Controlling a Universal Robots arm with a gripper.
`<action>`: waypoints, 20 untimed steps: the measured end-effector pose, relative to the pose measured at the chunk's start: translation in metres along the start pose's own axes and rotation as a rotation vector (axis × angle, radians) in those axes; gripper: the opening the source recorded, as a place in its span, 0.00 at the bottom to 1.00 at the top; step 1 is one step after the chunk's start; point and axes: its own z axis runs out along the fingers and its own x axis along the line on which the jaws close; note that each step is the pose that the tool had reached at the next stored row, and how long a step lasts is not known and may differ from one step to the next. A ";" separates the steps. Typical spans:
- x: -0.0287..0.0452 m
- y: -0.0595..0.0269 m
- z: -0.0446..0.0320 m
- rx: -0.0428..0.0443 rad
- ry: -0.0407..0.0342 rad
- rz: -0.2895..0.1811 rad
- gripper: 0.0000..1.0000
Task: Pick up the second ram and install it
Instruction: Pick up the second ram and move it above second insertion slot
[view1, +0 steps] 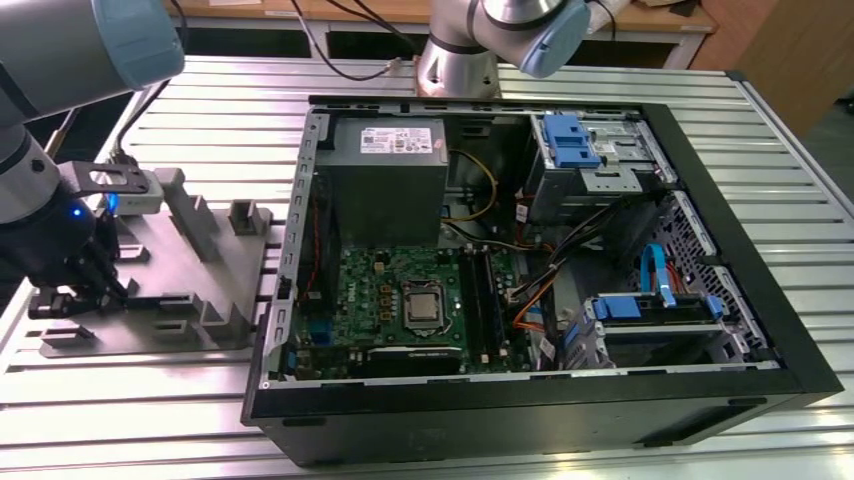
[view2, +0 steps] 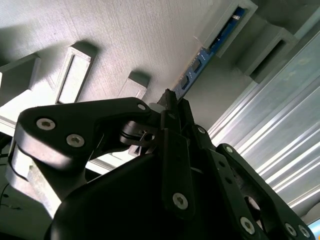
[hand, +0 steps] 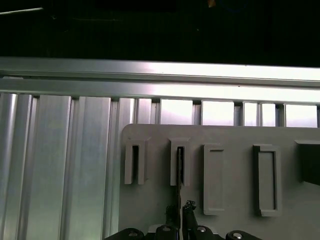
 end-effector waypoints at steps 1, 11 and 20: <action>0.0001 -0.0001 0.0000 0.0000 0.0000 0.000 0.19; 0.0005 0.0000 -0.0001 -0.0001 0.0001 0.000 0.17; 0.0006 -0.0001 0.0000 0.0000 0.0000 0.000 0.13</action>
